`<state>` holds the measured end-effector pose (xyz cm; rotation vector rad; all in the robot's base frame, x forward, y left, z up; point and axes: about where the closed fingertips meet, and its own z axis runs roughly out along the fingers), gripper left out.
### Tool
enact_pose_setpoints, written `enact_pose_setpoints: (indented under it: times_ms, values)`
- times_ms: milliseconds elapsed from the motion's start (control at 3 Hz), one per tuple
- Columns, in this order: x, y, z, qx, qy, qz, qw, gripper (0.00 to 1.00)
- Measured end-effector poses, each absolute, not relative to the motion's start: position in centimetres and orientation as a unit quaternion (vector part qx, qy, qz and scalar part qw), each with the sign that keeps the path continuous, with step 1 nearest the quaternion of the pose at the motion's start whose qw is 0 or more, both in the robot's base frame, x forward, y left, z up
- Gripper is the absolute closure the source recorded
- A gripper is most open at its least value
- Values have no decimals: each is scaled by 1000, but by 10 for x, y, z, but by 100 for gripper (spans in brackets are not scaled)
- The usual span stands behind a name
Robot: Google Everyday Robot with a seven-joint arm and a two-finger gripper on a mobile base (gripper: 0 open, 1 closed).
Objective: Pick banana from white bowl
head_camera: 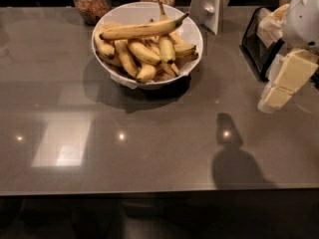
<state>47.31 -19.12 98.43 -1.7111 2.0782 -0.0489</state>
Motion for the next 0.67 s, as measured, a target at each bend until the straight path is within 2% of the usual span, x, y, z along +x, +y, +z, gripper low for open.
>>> enact_pose_setpoints:
  times_ms: [667]
  values:
    - [539, -133, 1000, -658, 692, 18, 295, 0]
